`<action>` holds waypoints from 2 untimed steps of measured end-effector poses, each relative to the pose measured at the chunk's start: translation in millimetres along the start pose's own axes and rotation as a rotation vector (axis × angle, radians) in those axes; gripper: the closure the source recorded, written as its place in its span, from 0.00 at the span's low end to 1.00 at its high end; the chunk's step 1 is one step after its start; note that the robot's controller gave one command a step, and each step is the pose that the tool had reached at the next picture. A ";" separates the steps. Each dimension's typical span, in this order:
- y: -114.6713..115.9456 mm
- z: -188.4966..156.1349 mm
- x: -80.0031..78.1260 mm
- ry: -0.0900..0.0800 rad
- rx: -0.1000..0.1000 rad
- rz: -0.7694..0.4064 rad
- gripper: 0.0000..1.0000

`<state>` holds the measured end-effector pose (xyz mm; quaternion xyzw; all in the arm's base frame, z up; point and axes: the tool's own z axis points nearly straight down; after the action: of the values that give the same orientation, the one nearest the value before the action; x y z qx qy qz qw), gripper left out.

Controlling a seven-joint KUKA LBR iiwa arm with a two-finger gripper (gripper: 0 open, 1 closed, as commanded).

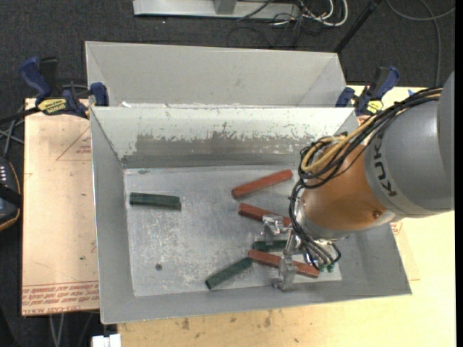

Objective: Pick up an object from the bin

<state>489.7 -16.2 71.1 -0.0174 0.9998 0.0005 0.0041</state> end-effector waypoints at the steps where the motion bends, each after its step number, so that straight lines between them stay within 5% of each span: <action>1: 7.3 -1.1 7.8 0.003 0.002 0.100 1.00; 2: 7.3 -1.1 7.8 0.003 0.002 0.100 1.00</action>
Offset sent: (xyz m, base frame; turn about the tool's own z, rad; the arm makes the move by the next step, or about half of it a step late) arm 0.0000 0.0000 0.0000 0.0000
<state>481.6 -9.2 72.2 0.0323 0.9995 -0.0002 0.0025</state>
